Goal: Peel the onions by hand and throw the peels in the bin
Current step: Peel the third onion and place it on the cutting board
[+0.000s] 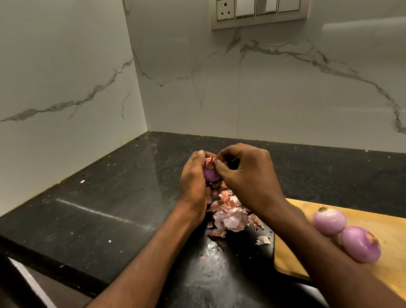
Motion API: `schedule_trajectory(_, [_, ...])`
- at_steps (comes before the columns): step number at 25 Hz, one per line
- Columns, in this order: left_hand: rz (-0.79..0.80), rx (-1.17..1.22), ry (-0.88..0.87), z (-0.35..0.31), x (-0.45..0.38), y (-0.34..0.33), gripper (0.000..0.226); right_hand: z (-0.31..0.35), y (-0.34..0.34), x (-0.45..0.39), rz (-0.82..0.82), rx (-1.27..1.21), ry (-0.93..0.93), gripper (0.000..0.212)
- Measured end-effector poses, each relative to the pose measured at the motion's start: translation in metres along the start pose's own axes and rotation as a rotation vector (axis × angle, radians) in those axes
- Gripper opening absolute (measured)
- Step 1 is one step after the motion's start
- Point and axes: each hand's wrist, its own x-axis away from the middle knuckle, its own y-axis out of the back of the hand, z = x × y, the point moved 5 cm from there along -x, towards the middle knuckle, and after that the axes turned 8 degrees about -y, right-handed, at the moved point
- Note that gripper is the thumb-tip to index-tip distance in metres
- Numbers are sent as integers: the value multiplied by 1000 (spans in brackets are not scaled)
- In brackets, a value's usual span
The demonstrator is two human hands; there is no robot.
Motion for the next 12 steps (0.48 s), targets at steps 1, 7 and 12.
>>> schedule_trajectory(1, [0,20,-2,-1,0,0,35,-1,-2,0,12,0,-12,6])
schedule_trajectory(7, [56,207,40,1,-1,-4,36,-9,-1,-4,55,-109,-124,6])
schedule_trajectory(12, [37,346,62,5,-5,0,40,-11,-3,-4,56,-141,-168,9])
